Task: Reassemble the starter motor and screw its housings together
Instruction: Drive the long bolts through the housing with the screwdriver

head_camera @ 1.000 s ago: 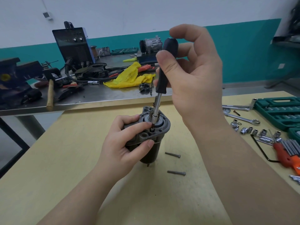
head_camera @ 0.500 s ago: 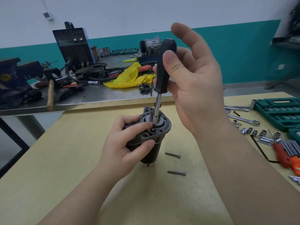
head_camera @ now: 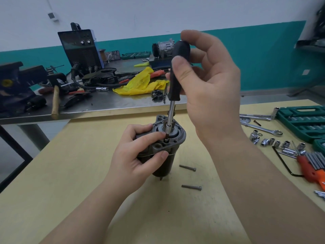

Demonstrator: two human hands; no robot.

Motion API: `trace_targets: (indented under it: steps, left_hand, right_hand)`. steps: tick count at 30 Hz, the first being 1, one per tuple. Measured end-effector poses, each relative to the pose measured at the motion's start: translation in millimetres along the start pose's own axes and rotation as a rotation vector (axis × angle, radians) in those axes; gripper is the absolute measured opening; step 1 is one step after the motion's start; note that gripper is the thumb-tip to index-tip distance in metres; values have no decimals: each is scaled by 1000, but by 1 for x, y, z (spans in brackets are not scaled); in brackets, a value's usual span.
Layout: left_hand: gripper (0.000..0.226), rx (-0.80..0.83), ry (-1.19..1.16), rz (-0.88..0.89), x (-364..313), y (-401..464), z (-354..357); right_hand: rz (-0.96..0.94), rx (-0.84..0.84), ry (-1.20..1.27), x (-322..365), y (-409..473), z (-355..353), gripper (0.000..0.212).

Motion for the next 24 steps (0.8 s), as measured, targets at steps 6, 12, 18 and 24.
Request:
trace_targets:
  steps: [6,12,18,24]
  left_hand:
    - [40,-2,23,7,2,0,0]
    - [41,-3,29,18,1,1,0]
    - [41,-2,18,14,0,0,0]
    - [41,-6,24,11,1,0,0]
  right_hand:
    - [-50,-83,-94,-5,-1,2,33]
    - [63,-59,116,-8,-2,-1,24]
    - [-28,-40,-20,-4,-1,4,28]
    - [-15,-60,57,-7,-1,2,19]
Point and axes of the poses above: each hand's wrist, its own y-axis towards the middle knuckle, its own z-axis out of the palm, x = y × z, the point moved 3 cm from there along y, towards the middle knuckle, and after that the axes turned 10 degrees about y, right-handed, at the moved point
